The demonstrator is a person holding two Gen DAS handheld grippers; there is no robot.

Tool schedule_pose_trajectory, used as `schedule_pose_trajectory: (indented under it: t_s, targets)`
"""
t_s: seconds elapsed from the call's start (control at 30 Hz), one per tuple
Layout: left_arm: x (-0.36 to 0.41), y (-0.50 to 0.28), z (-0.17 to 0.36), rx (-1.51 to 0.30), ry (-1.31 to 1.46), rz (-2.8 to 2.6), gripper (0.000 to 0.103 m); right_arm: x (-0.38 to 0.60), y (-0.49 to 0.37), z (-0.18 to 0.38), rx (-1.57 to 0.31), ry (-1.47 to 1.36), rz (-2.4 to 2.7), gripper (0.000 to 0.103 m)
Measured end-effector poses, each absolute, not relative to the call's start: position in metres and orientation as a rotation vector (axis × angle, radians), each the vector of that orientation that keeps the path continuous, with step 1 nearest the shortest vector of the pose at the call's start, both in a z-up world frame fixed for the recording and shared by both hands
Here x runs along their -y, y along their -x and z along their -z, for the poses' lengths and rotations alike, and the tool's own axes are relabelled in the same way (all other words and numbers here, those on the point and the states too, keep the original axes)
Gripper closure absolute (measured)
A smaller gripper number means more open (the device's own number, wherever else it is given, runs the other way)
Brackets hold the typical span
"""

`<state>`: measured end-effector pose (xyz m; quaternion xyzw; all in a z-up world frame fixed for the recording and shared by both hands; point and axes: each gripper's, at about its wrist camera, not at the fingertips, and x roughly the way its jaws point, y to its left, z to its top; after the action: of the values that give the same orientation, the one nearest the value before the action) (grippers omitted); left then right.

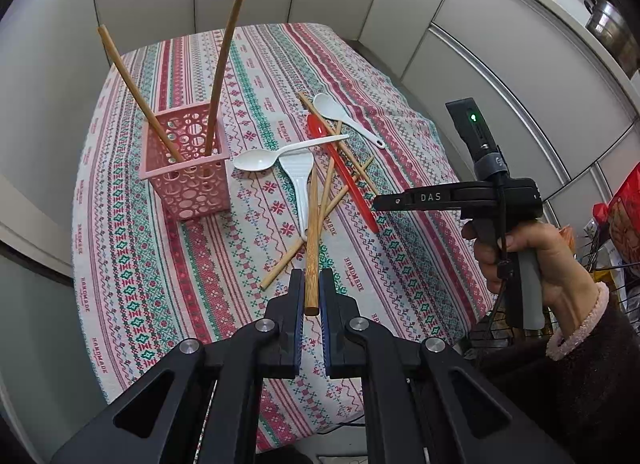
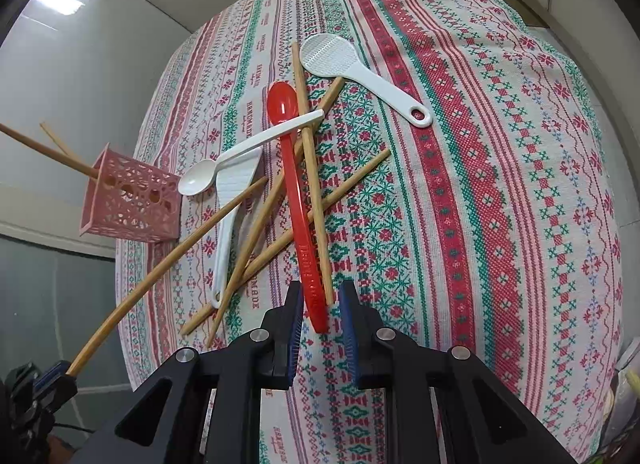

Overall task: Organize utensils
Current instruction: 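Carry both held chopsticks to the pink basket and lower them in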

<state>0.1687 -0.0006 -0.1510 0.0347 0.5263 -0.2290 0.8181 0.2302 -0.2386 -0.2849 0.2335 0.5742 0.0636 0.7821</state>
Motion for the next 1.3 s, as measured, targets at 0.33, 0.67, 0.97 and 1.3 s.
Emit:
schedule_pose_trajectory:
  t_s: [0.33,0.67,0.97,1.3]
  targets:
    - [-0.001,-0.166,0.142,-1.095,-0.081,0.471,0.096,0.225,-0.224,0.272,-1.175,-0.423,-0.171,0.098]
    - [-0.008,-0.154,0.108,-0.995,-0.074,0.45,0.096,0.22,-0.181,0.178,-0.975,-0.262,-0.165,0.098]
    - [-0.027,-0.146,0.066,-0.839,-0.024,0.388,0.096,0.218,-0.152,0.102,-0.772,-0.235,-0.159,0.099]
    - [-0.054,-0.145,0.015,-0.659,0.06,0.298,0.096,0.202,-0.136,0.052,-0.652,-0.229,-0.184,0.099]
